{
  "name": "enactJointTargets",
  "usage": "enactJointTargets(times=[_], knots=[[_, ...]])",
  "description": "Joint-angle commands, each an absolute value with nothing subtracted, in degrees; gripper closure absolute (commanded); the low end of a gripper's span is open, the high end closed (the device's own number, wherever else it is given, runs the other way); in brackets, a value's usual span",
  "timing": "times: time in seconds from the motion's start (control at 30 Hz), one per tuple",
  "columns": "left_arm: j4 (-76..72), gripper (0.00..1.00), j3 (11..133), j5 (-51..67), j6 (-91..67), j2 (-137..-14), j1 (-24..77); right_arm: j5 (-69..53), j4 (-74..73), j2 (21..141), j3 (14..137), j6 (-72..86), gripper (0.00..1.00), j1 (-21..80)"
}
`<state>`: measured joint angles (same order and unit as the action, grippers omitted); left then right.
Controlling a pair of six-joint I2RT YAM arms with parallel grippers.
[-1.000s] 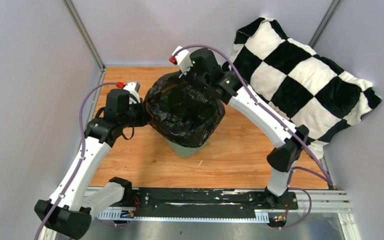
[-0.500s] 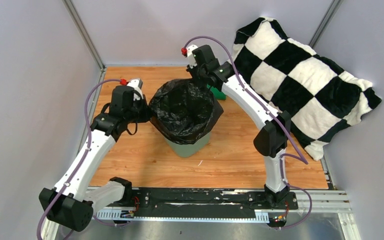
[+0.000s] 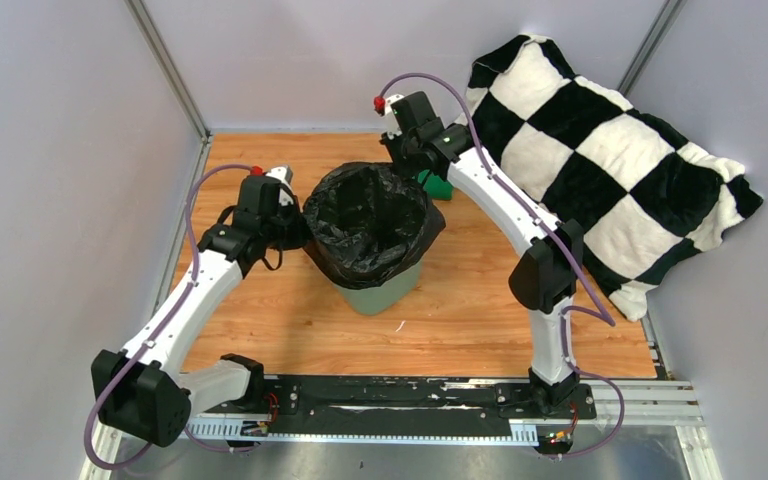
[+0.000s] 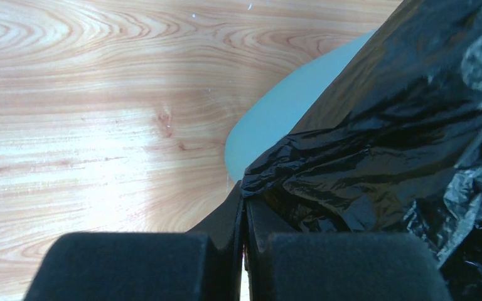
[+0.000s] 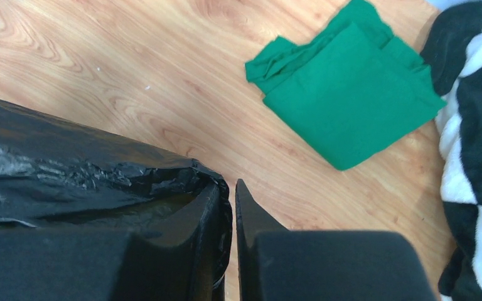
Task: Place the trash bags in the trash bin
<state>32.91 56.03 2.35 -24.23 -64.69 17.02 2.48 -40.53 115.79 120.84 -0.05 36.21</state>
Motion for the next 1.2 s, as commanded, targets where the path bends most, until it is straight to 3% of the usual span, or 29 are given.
enactJointTargets(times=[0.0, 0.17, 0.4, 0.57, 0.77, 0.83, 1.17], knots=[[30.8, 0.99, 54.3, 2.3, -25.0, -65.0, 17.2, 0.9, -44.9, 116.8, 119.2, 3.3, 0.83, 34.3], [30.7, 1.00, 52.9, 2.5, -25.3, -65.3, 17.2, -1.5, -45.3, 117.0, 119.1, 4.0, 0.79, 34.0], [30.8, 1.00, 49.9, 2.9, -25.7, -63.4, 17.2, -0.5, -47.7, 117.4, 120.2, 5.3, 0.82, 33.8], [31.1, 1.00, 49.0, 4.0, -25.8, -61.5, 17.2, -0.1, -48.8, 114.7, 120.6, 5.9, 0.76, 33.8], [31.1, 1.00, 48.9, 6.4, -25.8, -60.7, 17.2, -0.2, -51.5, 110.3, 121.4, 7.0, 0.41, 33.8], [31.0, 1.00, 49.0, 6.6, -25.8, -60.1, 17.2, -0.1, -51.7, 108.0, 120.7, 7.4, 0.35, 33.8], [30.8, 1.00, 49.5, 8.0, -25.8, -59.4, 17.2, 2.3, -52.7, 95.1, 112.4, 8.2, 0.28, 34.5]])
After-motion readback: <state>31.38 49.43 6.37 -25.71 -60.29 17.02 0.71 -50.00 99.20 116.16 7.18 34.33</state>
